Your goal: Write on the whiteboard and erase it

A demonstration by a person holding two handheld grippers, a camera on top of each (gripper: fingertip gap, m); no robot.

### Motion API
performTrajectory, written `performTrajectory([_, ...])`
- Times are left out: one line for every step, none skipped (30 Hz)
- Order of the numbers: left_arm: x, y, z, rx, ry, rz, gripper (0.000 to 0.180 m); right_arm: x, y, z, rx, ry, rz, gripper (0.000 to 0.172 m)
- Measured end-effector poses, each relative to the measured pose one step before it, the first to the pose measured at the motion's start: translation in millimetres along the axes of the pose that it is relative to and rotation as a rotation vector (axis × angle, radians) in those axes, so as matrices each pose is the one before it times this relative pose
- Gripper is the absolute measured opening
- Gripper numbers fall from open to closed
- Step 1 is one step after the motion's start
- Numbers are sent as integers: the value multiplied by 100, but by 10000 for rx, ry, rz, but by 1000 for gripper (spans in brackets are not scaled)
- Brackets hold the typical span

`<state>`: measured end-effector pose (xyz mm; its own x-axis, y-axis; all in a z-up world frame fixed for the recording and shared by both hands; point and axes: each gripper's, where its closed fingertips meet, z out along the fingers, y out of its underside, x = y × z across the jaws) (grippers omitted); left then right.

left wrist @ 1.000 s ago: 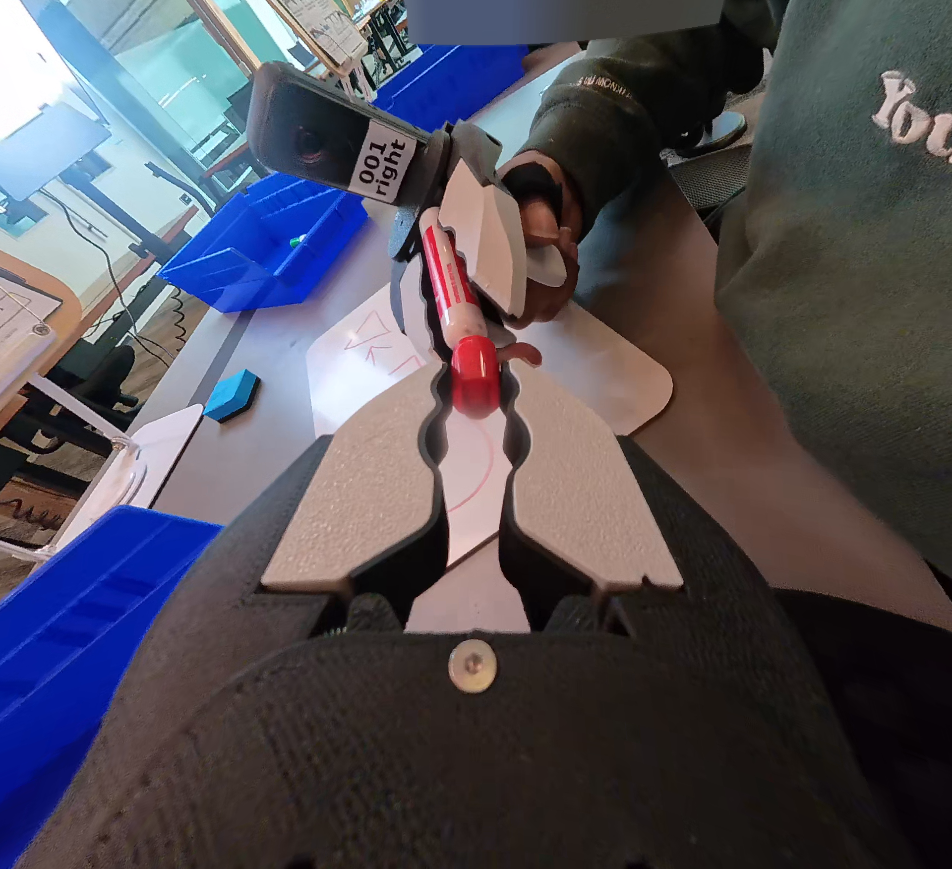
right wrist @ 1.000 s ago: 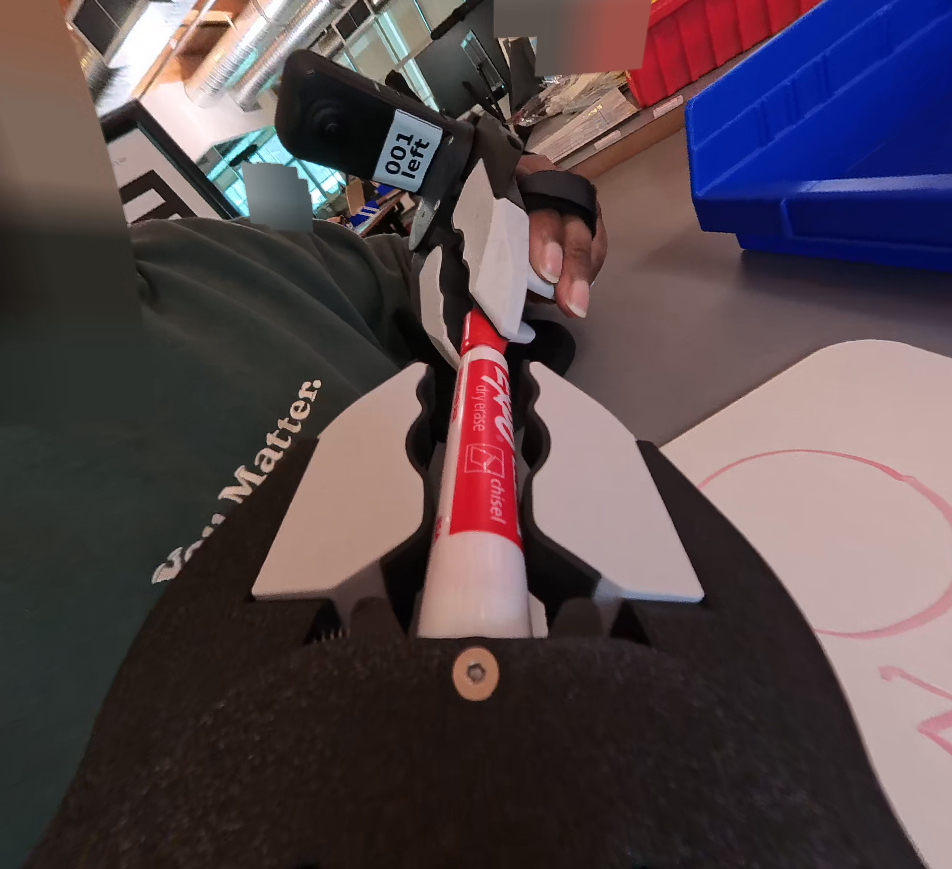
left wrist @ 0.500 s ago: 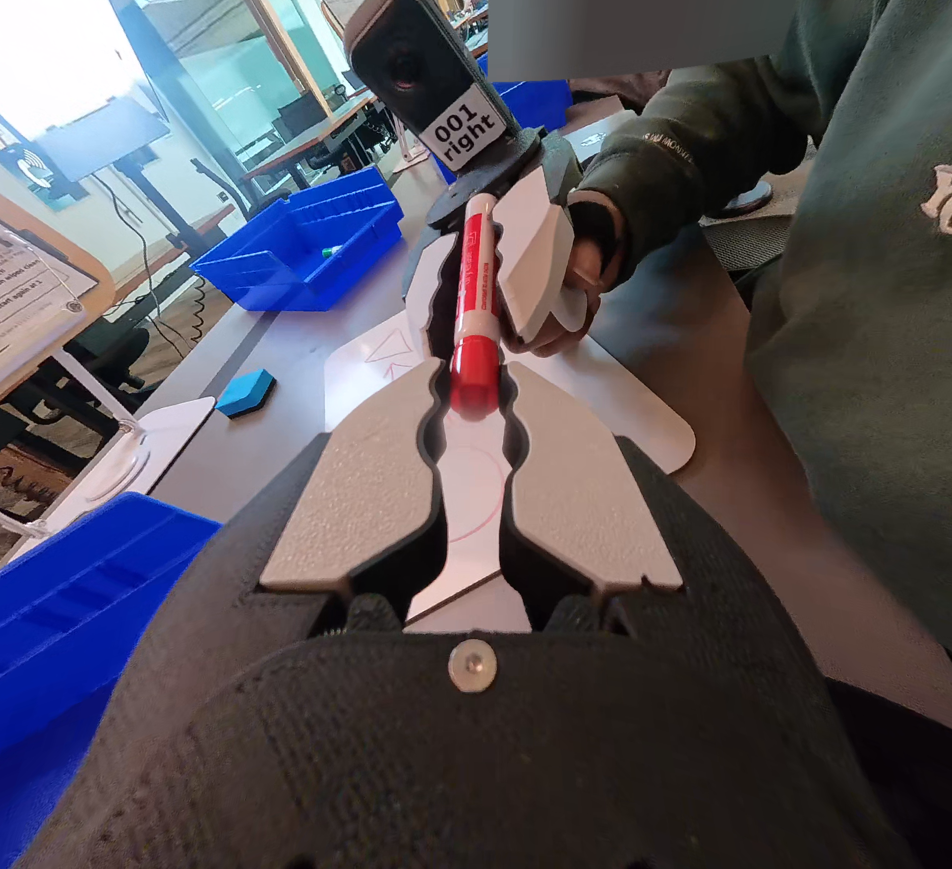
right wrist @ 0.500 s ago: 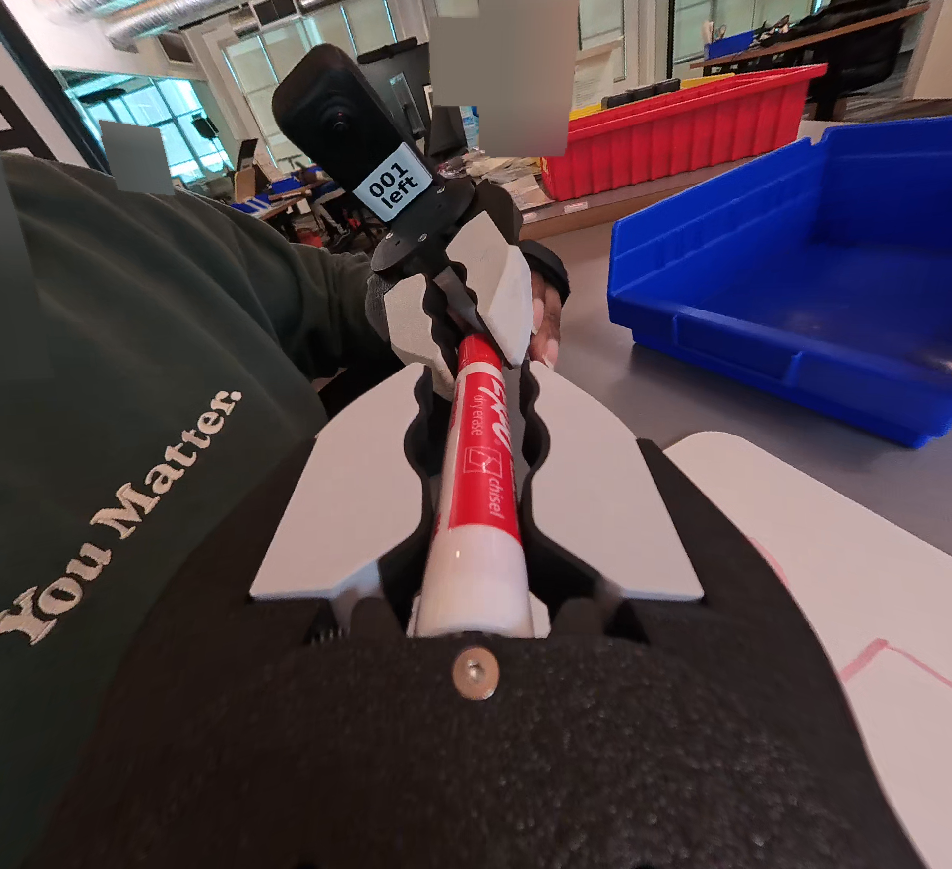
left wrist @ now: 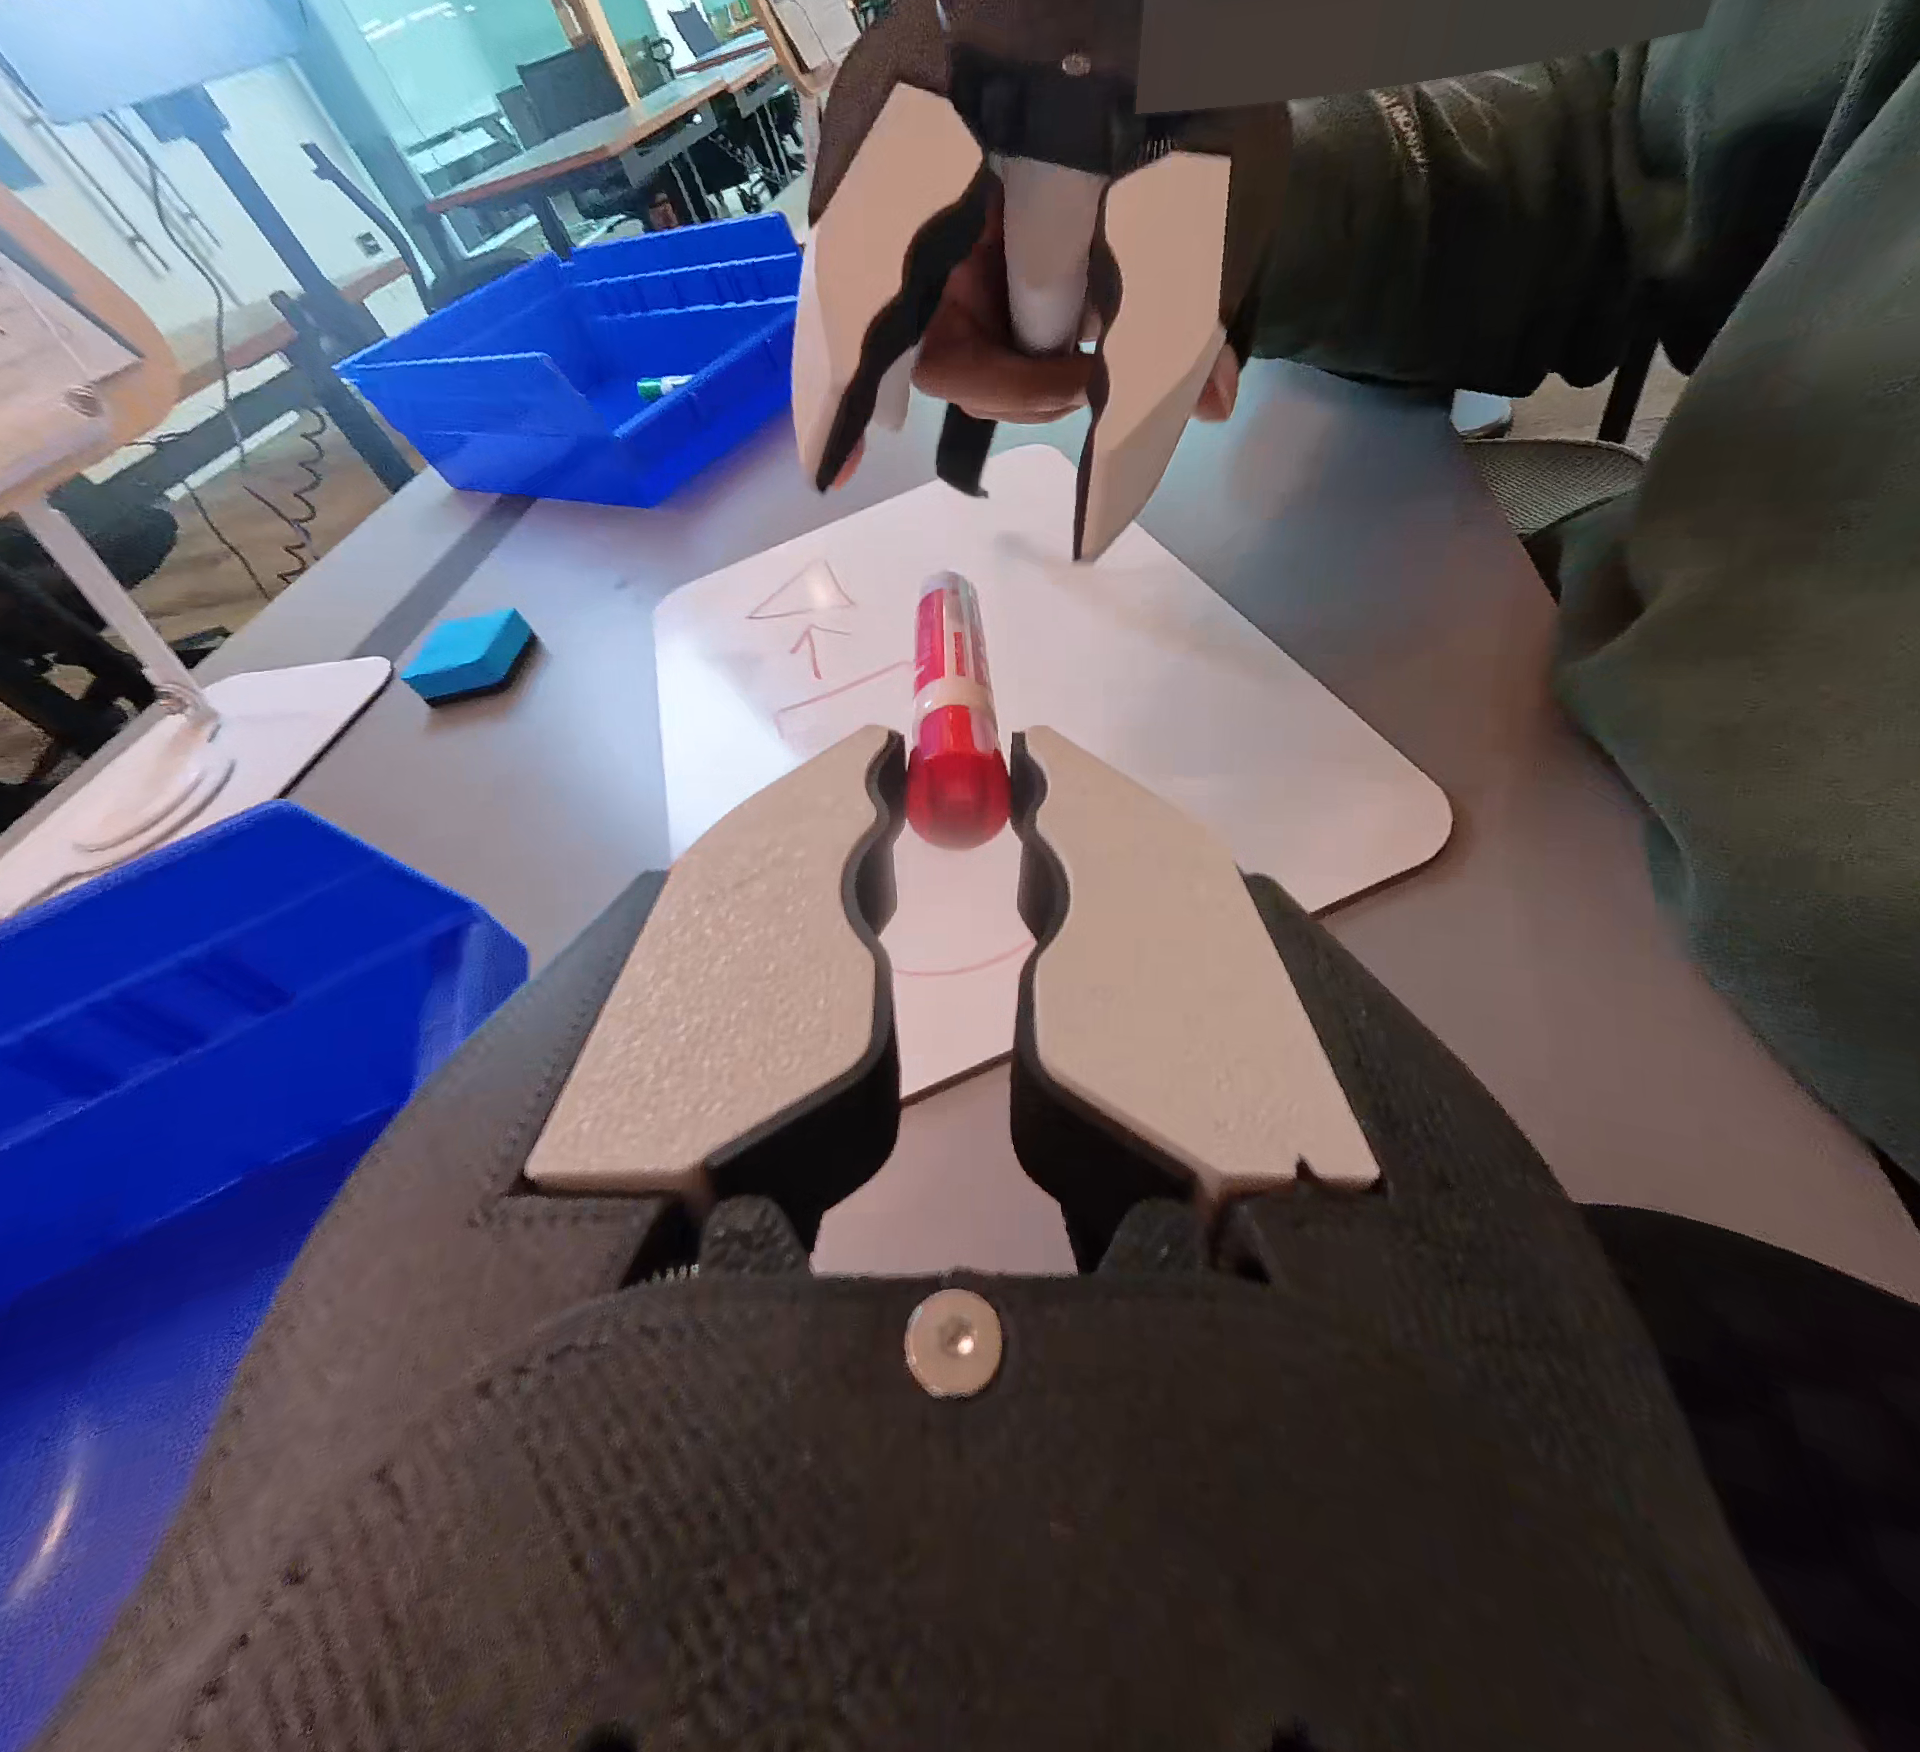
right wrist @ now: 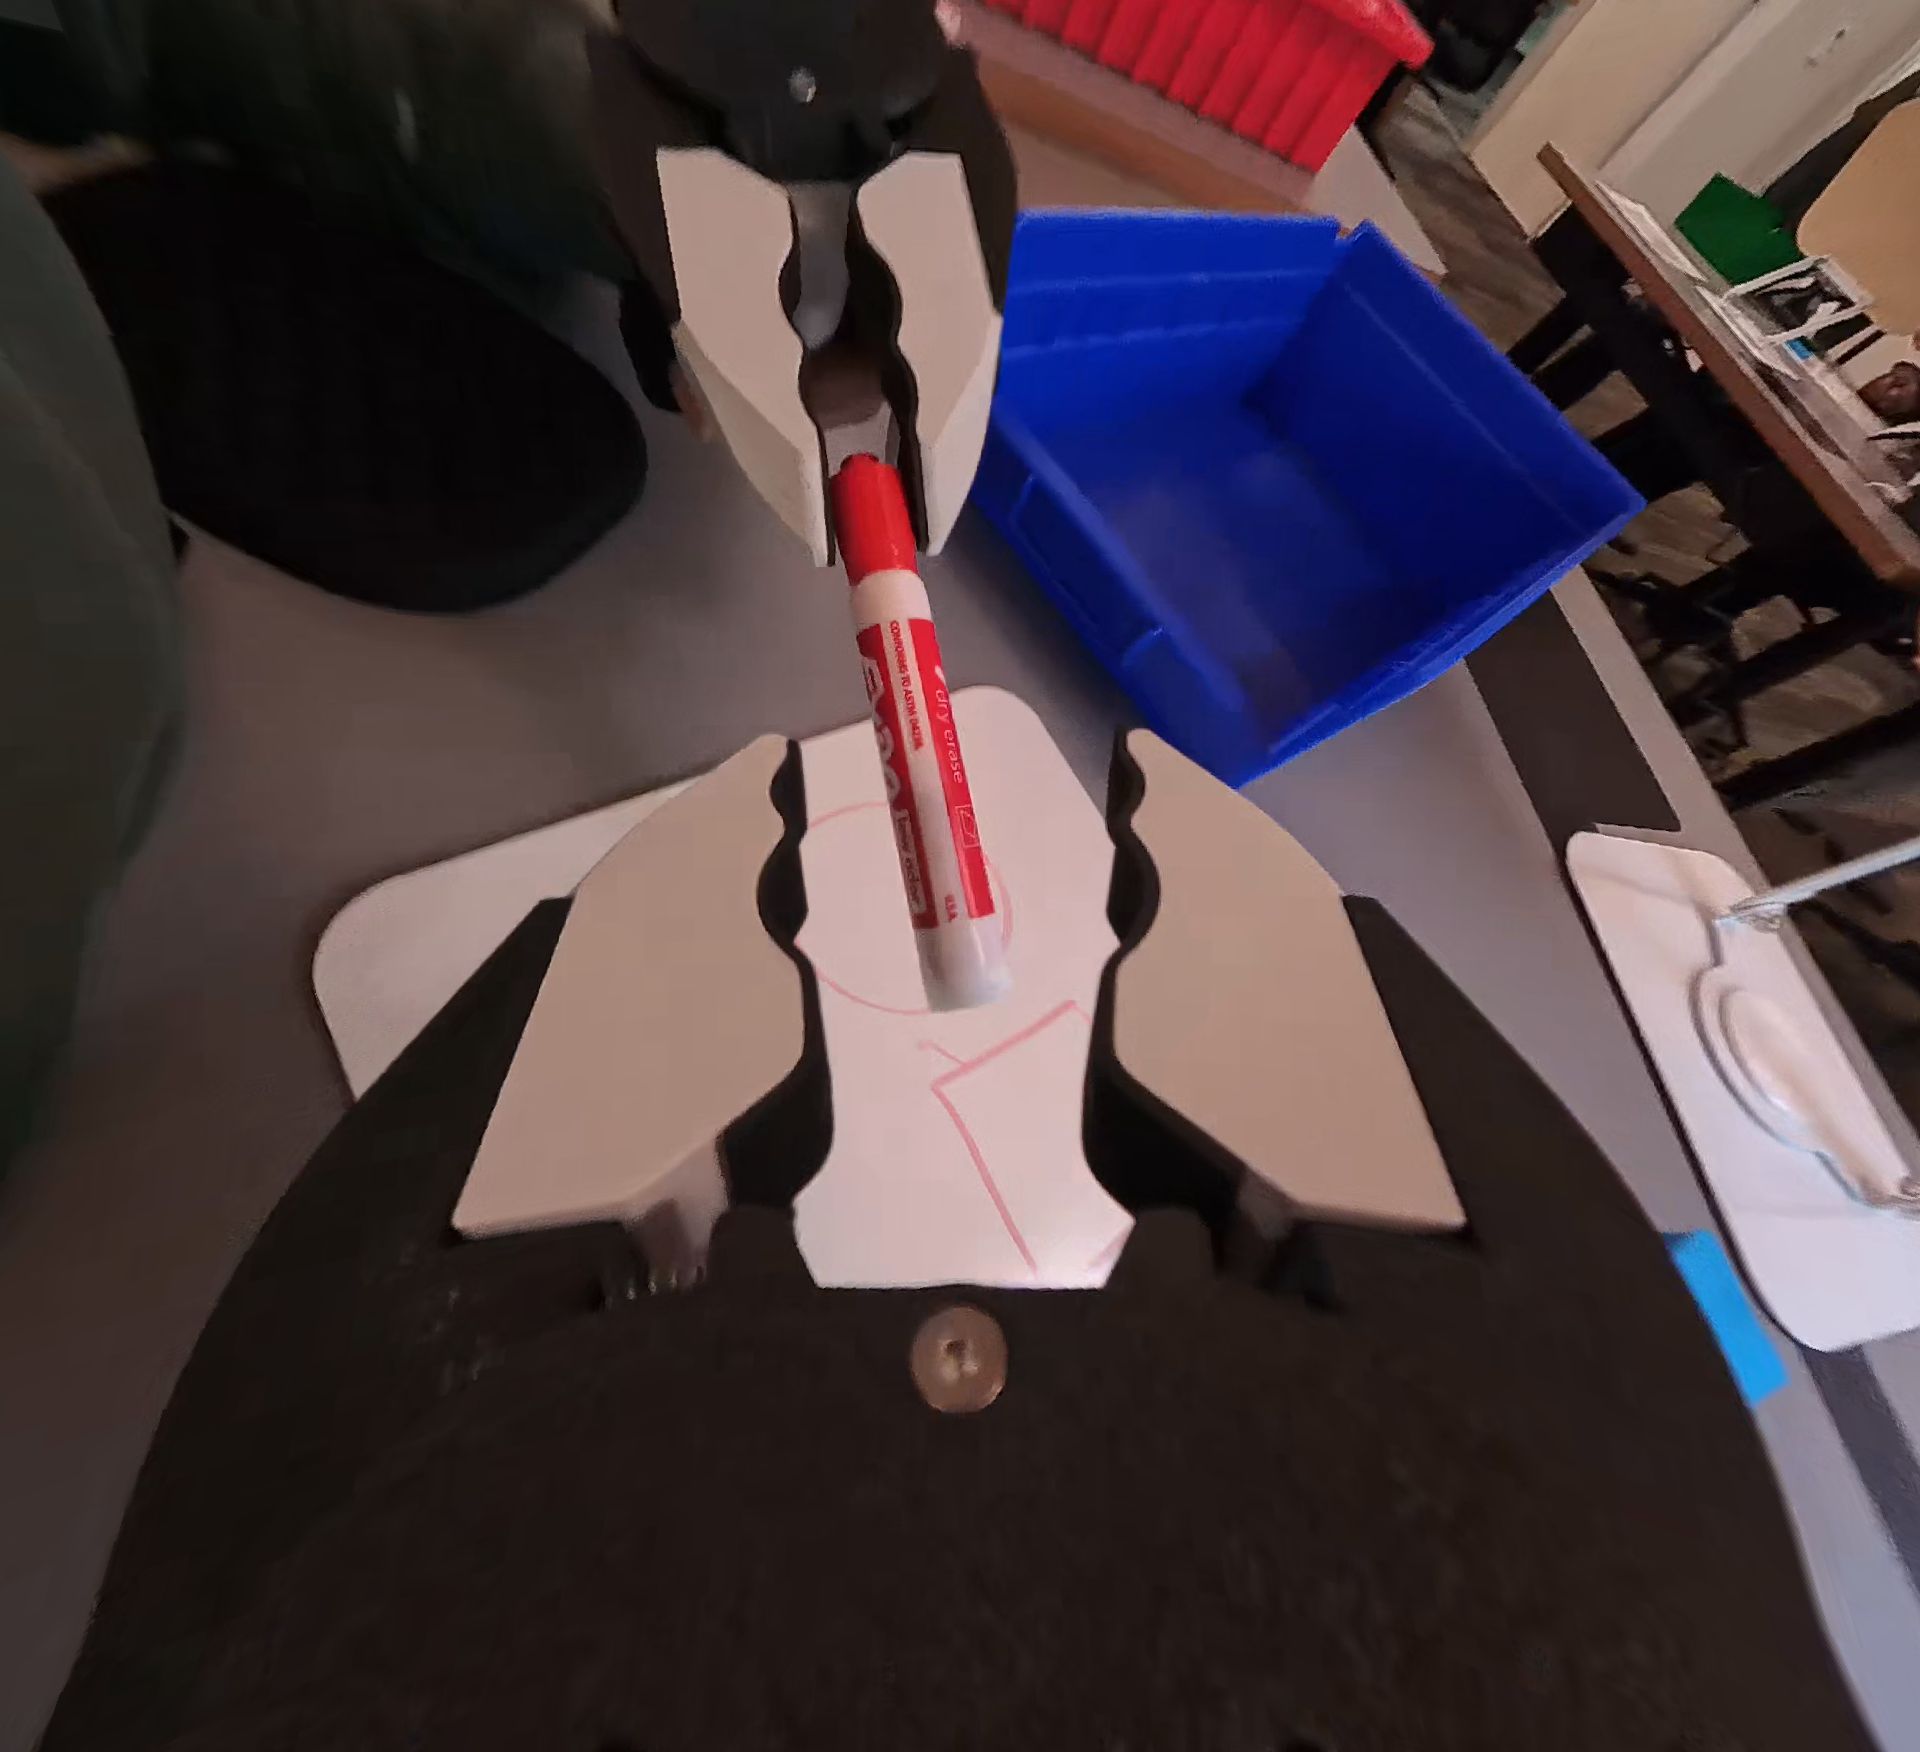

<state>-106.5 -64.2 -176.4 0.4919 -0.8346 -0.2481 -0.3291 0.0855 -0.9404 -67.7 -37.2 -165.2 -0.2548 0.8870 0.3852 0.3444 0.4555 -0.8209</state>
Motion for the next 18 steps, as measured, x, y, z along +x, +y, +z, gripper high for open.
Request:
performTrajectory([231,32,184,-9,109,-32,19,-411,516,472,-362,-52,-325,55])
performTrajectory([187,-17,167,2,64,0,20,-371,541,528,-353,-19,-267,54])
performTrajectory([193,12,146,-25,63,18,20,-353,451,528,-290,-17,-257,52])
performTrajectory([171,12,121,-15,55,7,20,-435,322,468,-211,-88,-235,49])
performTrajectory([146,40,107,-24,45,2,20,-303,182,358,-137,-22,-185,41])
performTrajectory([74,79,97,-37,21,-6,20,-72,73,161,-55,127,-226,18])
performTrajectory([50,0,51,44,16,-33,19,-161,167,117,-163,-26,-116,18])
performTrajectory([91,0,83,50,55,-110,20,-170,81,-49,-182,-155,134,18])
performTrajectory([-127,-209,26,221,-101,-157,20,136,-114,-247,-27,-63,288,18])
performTrajectory([-638,-442,-115,377,-418,-186,20,412,-342,-489,235,-24,391,18])
performTrajectory([-832,-441,-248,355,-480,-107,26,869,-213,-696,226,99,569,18])
performTrajectory([-910,-239,-291,182,-425,-146,34,1550,-19,-904,174,368,596,18])
performTrajectory([-686,-65,-305,76,-194,-232,35,2467,54,-1170,187,738,645,18])
performTrajectory([-457,-3,-300,69,-33,-282,32,3173,64,-1372,241,843,751,18])
performTrajectory([-544,35,-283,58,-158,-215,30,3987,86,-1447,219,996,911,18])
performTrajectory([-415,24,-223,59,-162,-36,27,4748,16,-1342,236,1176,919,18])
performTrajectory([-291,108,-120,-18,-147,56,24,5356,103,-1001,142,1323,914,18])
performTrajectory([-122,139,-9,-51,-82,83,22,5605,400,-415,-110,1326,881,18])
